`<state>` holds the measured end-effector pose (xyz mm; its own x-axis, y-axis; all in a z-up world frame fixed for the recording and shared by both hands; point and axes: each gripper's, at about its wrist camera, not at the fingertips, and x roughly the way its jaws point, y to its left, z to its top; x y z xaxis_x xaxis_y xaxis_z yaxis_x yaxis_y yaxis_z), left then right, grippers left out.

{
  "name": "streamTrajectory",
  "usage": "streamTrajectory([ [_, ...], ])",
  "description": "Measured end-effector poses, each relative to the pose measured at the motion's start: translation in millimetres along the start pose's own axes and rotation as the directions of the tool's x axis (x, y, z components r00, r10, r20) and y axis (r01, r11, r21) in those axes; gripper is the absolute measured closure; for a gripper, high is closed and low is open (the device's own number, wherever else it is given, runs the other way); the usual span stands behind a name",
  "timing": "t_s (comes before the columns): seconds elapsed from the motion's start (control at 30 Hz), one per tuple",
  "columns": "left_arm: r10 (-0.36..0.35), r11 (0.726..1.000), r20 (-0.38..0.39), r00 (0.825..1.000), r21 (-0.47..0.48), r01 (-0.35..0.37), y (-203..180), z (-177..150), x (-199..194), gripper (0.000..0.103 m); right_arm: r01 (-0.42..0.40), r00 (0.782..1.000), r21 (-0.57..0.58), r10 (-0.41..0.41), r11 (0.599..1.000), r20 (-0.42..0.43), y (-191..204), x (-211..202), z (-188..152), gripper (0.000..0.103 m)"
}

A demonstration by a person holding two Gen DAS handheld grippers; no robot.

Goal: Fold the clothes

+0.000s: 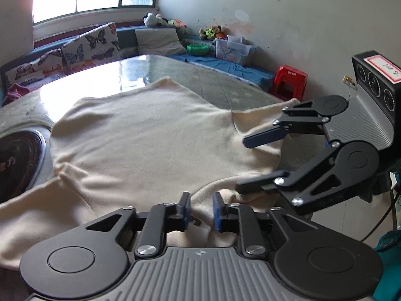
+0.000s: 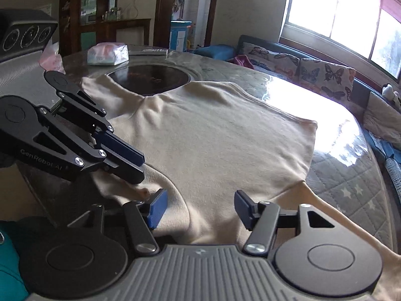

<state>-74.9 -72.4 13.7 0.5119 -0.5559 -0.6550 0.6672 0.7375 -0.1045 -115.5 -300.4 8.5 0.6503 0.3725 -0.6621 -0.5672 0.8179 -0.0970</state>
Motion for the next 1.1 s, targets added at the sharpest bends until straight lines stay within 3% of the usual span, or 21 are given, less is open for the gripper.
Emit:
streamTrajectory([
  [0.23, 0.054, 0.997, 0.003, 0.999, -0.052, -0.053, 21, 10, 9, 0.070, 0.051, 0.997, 0.115, -0.057, 0.992, 0.050, -25, 5, 6, 0.028],
  [0.43, 0.065, 0.996, -0.012, 0.998, -0.061, -0.065, 25, -2, 11, 0.058, 0.124, 0.992, 0.200, -0.127, 0.972, 0.000, -50, 16, -10, 0.027],
  [0.5, 0.061, 0.996, -0.013, 0.998, -0.068, -0.062, 26, -2, 10, 0.057, 0.133, 0.991, 0.256, -0.137, 0.958, -0.003, -60, 13, -20, 0.019],
  [0.6, 0.081, 0.994, -0.015, 0.997, -0.078, -0.082, 32, 5, 12, 0.056, 0.147, 0.988, 0.322, -0.156, 0.935, 0.002, -73, 6, -31, 0.016],
  [0.73, 0.123, 0.988, -0.016, 0.992, -0.094, -0.124, 43, 18, 17, 0.056, 0.156, 0.986, 0.329, -0.169, 0.931, 0.011, -74, 5, -37, 0.010],
  [0.83, 0.207, 0.970, -0.003, 0.978, -0.133, -0.205, 64, 39, 22, 0.056, 0.150, 0.987, 0.320, -0.161, 0.936, 0.010, -71, 8, -35, 0.001],
  [1.0, 0.381, 0.904, 0.002, 0.924, -0.210, -0.372, 114, 76, 43, 0.049, 0.145, 0.987, 0.329, -0.160, 0.933, 0.019, -71, 9, -36, 0.000],
  [1.1, 0.422, 0.881, -0.028, 0.906, -0.222, -0.418, 139, 91, 64, 0.047, 0.141, 0.987, 0.326, -0.158, 0.935, 0.027, -71, 9, -37, 0.000],
])
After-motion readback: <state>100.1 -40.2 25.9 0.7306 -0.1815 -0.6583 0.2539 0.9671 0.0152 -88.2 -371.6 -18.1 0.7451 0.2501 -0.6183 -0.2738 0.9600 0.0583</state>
